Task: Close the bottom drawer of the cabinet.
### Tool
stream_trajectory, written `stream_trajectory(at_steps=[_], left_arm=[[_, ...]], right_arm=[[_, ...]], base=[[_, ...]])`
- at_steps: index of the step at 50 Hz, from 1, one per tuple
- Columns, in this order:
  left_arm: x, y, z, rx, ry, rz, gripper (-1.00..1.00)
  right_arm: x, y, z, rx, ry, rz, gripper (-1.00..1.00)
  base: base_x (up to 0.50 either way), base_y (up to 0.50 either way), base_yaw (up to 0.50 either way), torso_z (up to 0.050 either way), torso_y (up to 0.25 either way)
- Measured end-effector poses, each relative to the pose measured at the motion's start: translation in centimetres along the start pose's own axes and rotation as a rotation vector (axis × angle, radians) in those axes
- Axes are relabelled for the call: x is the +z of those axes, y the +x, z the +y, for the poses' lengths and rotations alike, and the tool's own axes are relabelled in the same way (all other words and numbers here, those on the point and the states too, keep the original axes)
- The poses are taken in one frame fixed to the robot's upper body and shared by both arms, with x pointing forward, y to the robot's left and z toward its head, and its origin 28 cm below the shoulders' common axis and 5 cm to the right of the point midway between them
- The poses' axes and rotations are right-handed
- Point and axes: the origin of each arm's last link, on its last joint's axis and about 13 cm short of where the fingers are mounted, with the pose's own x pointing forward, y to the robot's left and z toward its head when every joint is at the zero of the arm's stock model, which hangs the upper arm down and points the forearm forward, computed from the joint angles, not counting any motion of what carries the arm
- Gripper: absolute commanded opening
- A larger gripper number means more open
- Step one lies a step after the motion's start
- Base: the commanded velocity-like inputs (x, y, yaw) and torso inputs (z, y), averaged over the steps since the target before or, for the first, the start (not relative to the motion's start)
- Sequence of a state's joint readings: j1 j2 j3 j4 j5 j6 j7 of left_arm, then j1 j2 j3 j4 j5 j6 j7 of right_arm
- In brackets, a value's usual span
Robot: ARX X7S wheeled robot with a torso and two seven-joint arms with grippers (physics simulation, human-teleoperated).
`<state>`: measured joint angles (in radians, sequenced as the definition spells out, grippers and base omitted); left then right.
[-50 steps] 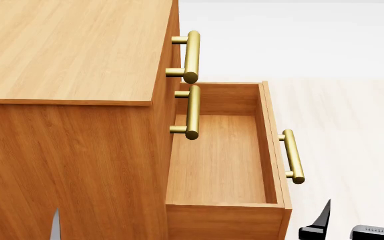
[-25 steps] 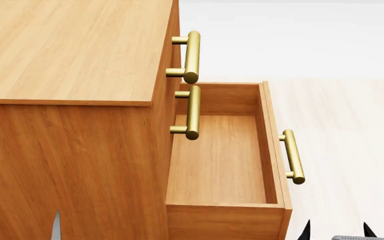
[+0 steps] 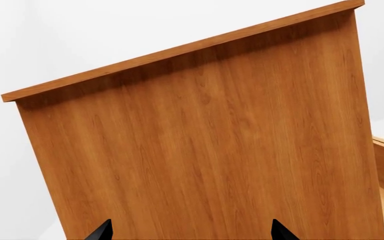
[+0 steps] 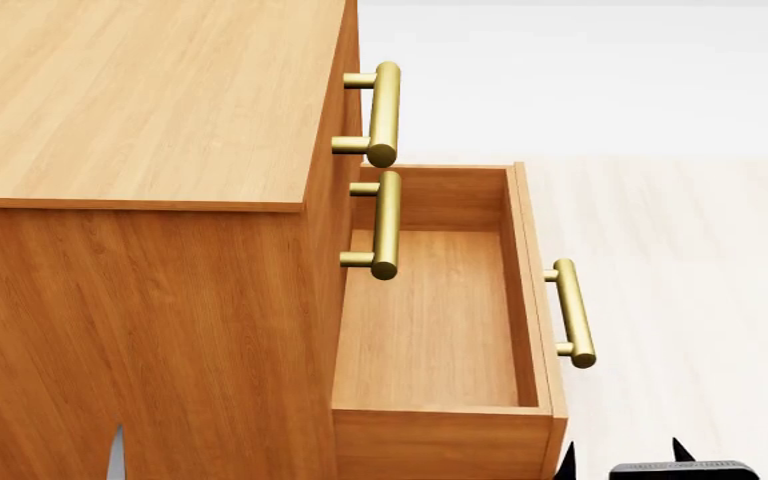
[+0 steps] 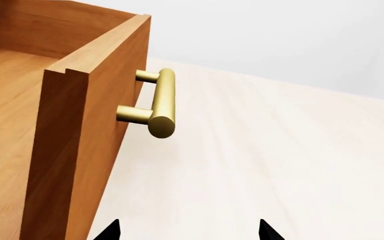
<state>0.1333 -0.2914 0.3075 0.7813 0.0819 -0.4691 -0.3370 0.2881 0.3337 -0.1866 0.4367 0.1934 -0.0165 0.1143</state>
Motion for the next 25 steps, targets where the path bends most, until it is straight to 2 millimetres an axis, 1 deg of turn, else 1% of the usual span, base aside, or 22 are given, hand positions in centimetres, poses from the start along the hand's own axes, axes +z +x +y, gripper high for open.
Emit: stream_trajectory(at_steps=[25], left_arm=[[0.0, -0.1, 0.0, -0.001, -0.001, 0.0, 1.0]], right_arm=[[0.7, 0.7, 2.7, 0.095, -0.05, -0.02, 1.0]], base=[[0.0, 0.0, 0.0, 0.0, 0.0]])
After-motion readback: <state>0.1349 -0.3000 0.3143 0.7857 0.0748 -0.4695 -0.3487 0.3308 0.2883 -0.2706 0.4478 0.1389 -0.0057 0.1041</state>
